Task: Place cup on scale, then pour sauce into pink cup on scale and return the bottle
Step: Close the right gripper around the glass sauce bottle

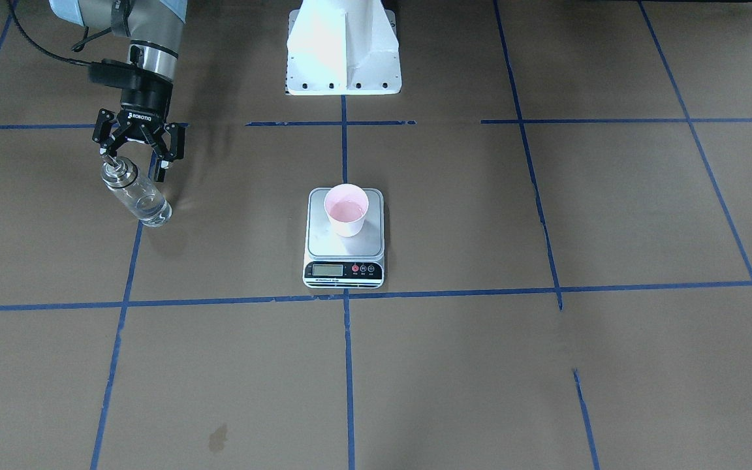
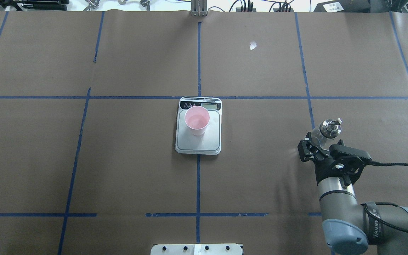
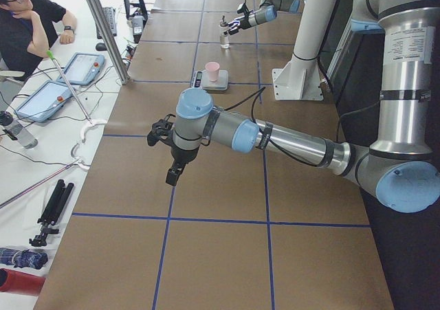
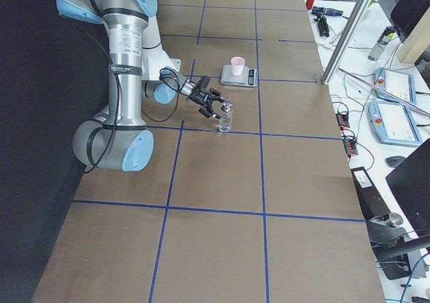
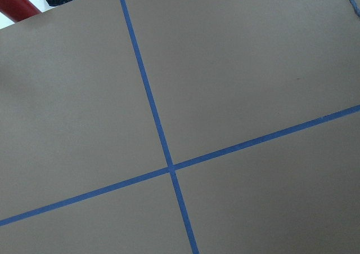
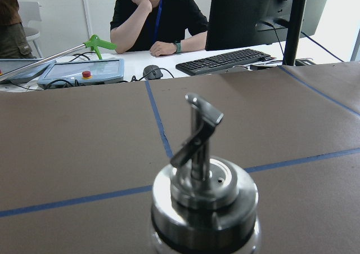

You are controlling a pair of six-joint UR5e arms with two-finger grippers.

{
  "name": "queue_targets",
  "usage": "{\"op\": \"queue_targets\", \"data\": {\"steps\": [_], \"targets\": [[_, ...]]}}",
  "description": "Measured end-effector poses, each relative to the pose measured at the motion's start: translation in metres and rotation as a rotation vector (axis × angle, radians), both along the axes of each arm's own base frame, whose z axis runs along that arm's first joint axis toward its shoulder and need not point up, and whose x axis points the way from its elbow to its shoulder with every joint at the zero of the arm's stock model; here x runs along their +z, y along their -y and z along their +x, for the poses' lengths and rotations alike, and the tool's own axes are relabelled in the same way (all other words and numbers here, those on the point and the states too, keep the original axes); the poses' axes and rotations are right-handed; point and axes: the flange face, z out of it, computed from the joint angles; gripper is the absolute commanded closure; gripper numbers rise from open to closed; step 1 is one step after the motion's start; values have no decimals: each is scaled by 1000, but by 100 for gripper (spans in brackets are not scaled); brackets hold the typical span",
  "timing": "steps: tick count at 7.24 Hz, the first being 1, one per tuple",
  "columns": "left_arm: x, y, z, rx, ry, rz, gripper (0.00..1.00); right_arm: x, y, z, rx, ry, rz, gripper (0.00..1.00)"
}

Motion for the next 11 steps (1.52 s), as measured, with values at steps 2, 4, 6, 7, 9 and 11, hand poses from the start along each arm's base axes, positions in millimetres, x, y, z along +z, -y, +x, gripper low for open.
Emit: {"op": "queue_targets", "data": {"steps": [2, 4, 6, 7, 9, 11], "targets": [[0, 0, 0, 0, 0, -1, 0, 4, 0, -4, 0, -10, 1, 0], [0, 0, 0, -1, 0, -1, 0, 9, 1, -11, -1, -21, 0, 0], [0, -1, 0, 2, -6, -2, 0, 11, 4, -25, 2, -26, 0, 0], [0, -1, 0, 3, -11, -2, 0, 13, 5, -28, 5, -30, 0, 0], [0, -2, 0, 4, -13, -2, 0, 18, 9, -28, 13, -42, 0, 0], [1, -2, 0, 4, -13, -3, 0, 21, 14, -25, 27, -49, -2, 0]]}}
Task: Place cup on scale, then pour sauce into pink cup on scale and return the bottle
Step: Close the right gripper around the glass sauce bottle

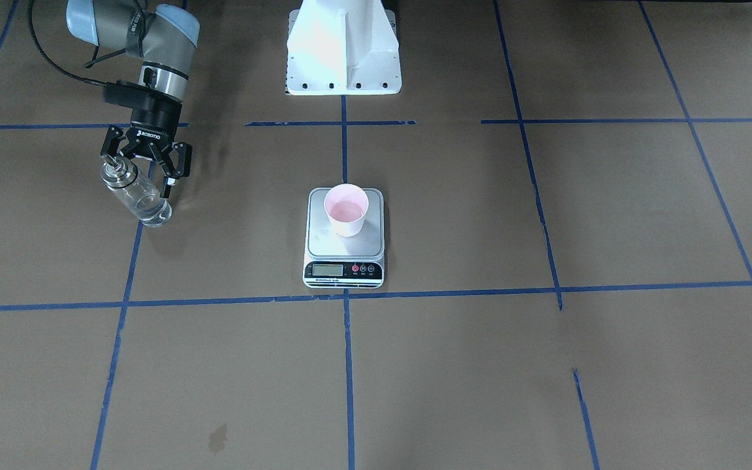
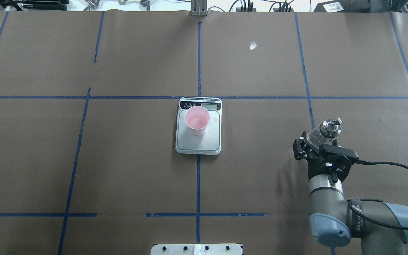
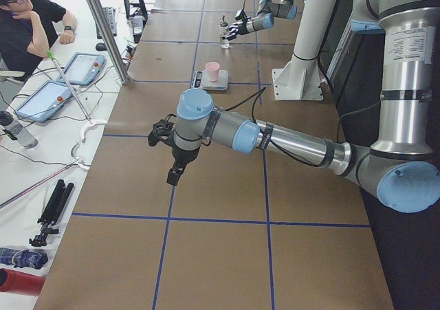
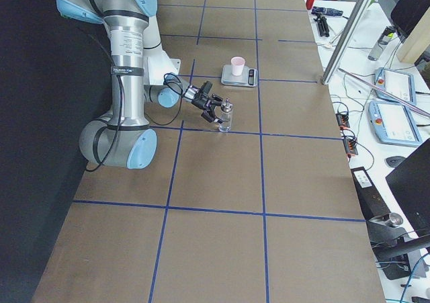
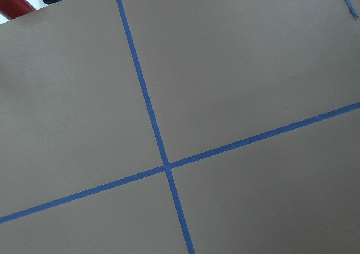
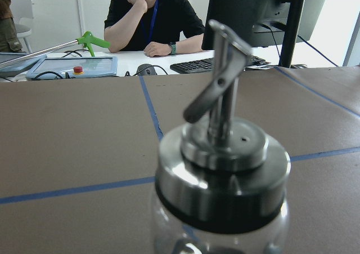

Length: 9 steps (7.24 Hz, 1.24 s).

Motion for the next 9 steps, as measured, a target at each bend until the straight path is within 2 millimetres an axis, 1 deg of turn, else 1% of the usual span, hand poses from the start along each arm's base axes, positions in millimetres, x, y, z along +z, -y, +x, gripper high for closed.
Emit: {"op": "queue_targets", "data": {"steps": [2, 3, 4, 5, 6, 9], "targets": [[0, 0, 0, 0, 0, 0, 0, 4, 6, 3, 13, -9, -2, 0], [0, 0, 0, 1, 0, 0, 0, 6, 8, 3, 17, -12, -2, 2], [1, -1, 0, 1, 0, -1, 0, 7, 8, 3, 19, -14, -2, 38], [2, -1, 0, 1, 0, -2, 0, 7, 9, 4, 22, -13, -2, 87], [3, -2, 0, 1, -1, -4, 0, 7, 9, 3, 24, -10, -2, 100], [4, -3, 0, 2, -1, -6, 0, 3, 14, 8, 35, -2, 2, 100]]}}
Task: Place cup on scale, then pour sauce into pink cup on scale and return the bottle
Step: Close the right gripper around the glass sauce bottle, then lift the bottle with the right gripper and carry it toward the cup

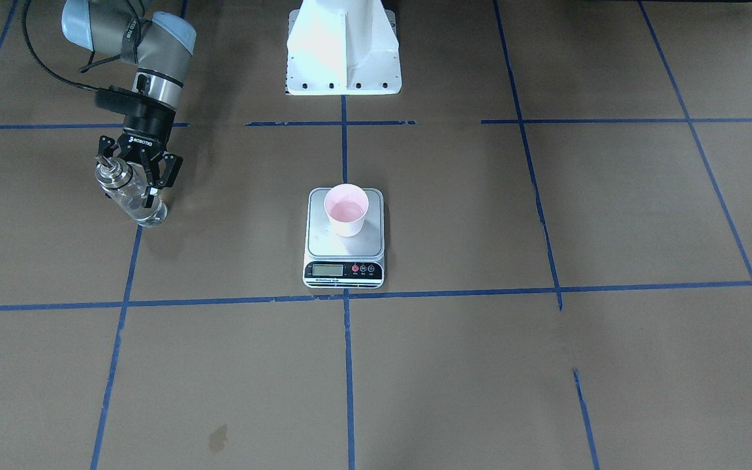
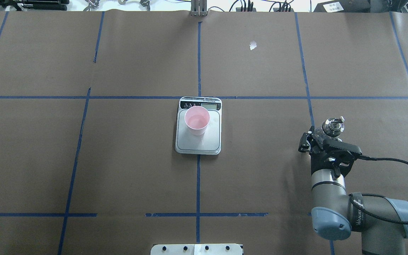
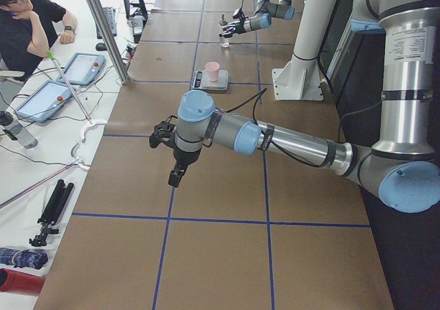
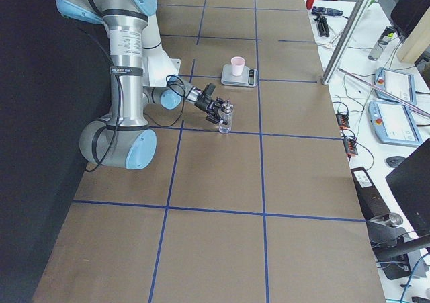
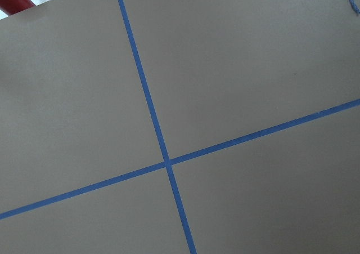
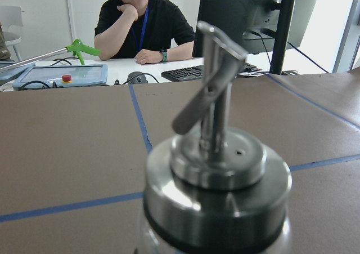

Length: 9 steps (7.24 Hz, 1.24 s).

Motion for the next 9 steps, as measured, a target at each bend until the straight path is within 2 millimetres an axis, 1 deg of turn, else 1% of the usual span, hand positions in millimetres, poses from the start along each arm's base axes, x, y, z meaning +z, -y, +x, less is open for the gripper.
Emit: {"op": "queue_targets", "data": {"steps": [2, 4, 5, 6, 8, 9], "targets": [[1, -1, 0, 0, 0, -3, 0, -20, 6, 11, -10, -22, 29, 100], [3, -1, 0, 0, 0, -7, 0, -41, 7, 17, -72, -155, 102, 100], [4, -1, 0, 0, 0, -9, 0, -52, 5, 15, -106, -199, 136, 100], [5, -1, 0, 0, 0, -12, 0, -66, -2, 10, -162, -218, 172, 100], [6, -1, 1, 4, -11, -17, 0, -97, -28, -3, -327, -262, 295, 100], [6, -1, 2, 9, -26, -20, 0, -110, -38, -11, -394, -312, 351, 100]]}}
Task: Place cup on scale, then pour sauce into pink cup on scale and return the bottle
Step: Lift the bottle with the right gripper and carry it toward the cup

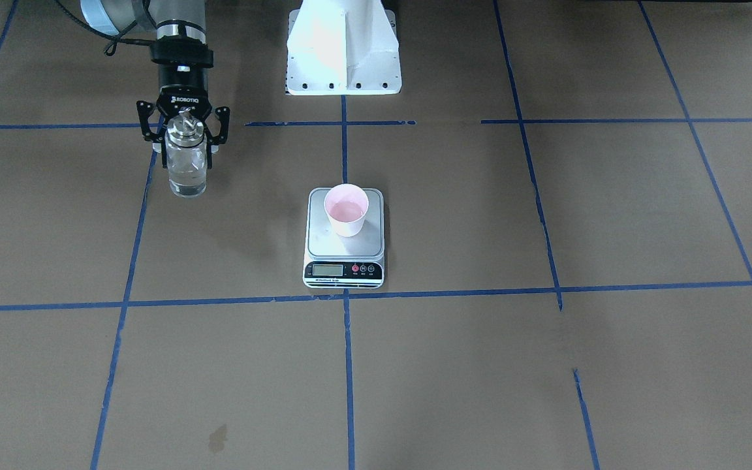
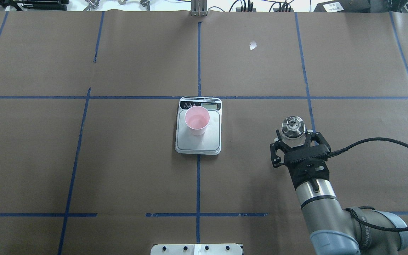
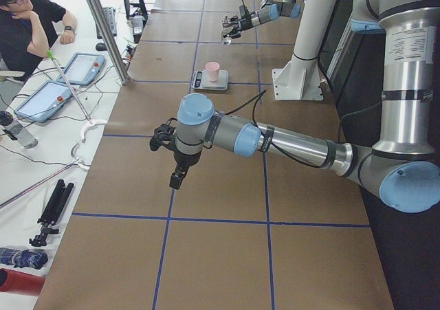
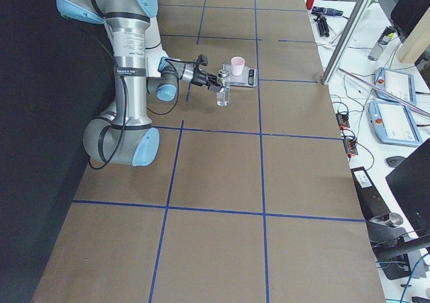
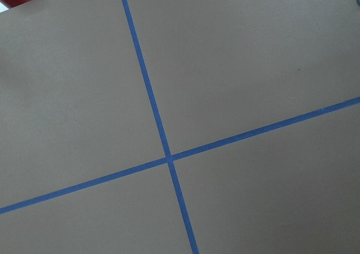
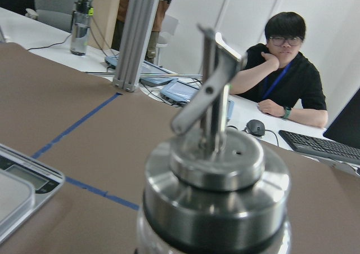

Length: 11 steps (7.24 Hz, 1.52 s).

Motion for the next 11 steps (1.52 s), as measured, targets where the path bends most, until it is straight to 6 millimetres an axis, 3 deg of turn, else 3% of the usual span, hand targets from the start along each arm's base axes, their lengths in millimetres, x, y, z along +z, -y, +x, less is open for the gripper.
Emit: {"op": "queue_targets", "data": {"steps": [3, 5, 9, 11], "targets": [[1, -1, 1, 6, -18, -7, 0, -54, -7, -24, -110, -149, 123, 100], [2, -2, 1, 7, -20, -8, 0, -73, -7, -31, -130, -133, 134, 100], [1, -2, 2, 7, -21, -7, 0, -81, 46, -12, -171, -169, 113, 100], [1, -2, 2, 7, -21, -5, 0, -80, 71, -11, -153, -317, 114, 100]]}}
